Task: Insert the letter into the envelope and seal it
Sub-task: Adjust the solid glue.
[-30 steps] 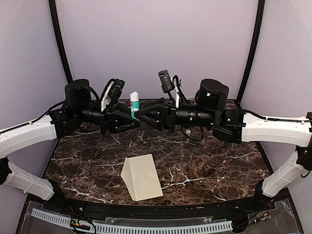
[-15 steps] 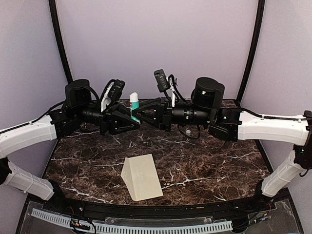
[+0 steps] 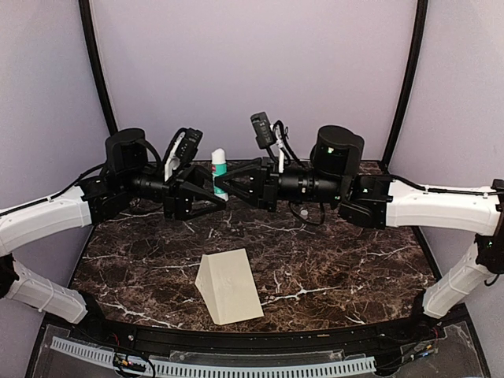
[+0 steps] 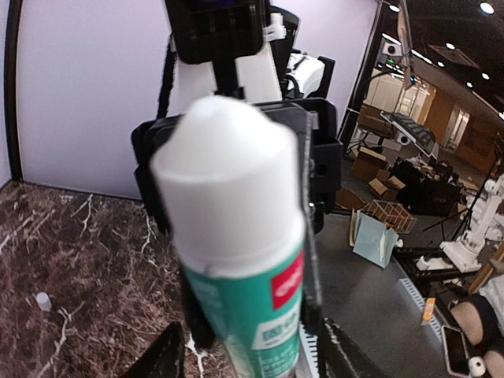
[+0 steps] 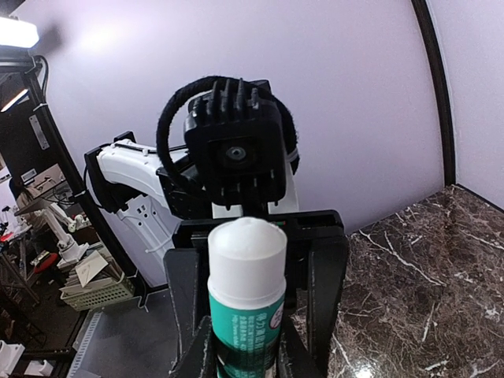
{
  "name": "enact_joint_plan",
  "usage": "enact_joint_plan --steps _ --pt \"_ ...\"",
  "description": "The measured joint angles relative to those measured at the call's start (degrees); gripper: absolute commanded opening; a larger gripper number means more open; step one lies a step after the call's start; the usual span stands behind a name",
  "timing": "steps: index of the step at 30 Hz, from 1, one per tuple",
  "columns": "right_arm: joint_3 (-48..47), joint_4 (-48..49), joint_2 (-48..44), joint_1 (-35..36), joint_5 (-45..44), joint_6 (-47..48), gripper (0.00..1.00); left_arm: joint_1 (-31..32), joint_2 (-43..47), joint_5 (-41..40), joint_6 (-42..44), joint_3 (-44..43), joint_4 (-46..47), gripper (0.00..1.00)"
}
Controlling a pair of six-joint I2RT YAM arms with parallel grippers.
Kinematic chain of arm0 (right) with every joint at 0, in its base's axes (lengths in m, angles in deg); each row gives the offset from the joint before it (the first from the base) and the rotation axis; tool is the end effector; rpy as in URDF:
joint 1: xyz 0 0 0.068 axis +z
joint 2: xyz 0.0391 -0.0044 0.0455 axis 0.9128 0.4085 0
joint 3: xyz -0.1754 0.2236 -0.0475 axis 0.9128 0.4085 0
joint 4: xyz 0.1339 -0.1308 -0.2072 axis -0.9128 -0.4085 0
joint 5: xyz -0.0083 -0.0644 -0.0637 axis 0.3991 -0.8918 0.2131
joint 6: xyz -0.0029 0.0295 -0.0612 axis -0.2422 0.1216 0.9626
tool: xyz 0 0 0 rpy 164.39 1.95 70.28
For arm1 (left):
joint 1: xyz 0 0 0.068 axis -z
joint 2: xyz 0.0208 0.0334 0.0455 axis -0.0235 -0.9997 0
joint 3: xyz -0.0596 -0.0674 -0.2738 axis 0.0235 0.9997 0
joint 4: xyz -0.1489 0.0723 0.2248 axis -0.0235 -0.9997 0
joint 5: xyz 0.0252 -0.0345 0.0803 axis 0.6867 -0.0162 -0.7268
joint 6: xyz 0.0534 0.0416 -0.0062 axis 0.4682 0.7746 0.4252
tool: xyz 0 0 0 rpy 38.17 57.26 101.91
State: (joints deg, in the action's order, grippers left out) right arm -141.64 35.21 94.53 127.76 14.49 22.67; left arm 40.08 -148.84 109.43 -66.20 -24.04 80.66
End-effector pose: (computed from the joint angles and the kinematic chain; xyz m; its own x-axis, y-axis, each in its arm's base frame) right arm 0.1630 0.3529 0.3887 -0.3376 0.0910 -0.9369 -0.9391 0.0355 0.3419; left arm 0.1957 -0.2342 0.3718 -0.1463 0.0304 -0.9888 0.9765 -0.1554 -0.1493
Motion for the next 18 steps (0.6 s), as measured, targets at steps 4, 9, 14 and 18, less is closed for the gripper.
enact_joint_plan --steps 4,9,14,18 --pt "0.00 -1.14 -0.57 0.00 -1.09 0.31 0.10 -0.02 0.28 -1.11 0.11 0.00 -0.42 0.71" --pt "0.00 -2.75 -1.05 0.00 -2.32 0.74 0.10 -0.04 2.12 -1.42 0.07 0.02 -0.44 0.77" --pt "-0.02 -5.33 -1.05 0.02 -3.04 1.79 0.09 -1.03 4.37 -2.69 -1.95 0.09 1.22 0.79" --pt "-0.55 -8.02 -0.85 0.42 -3.82 2.84 0.09 -2.67 4.59 -4.31 -4.94 0.17 3.39 0.80"
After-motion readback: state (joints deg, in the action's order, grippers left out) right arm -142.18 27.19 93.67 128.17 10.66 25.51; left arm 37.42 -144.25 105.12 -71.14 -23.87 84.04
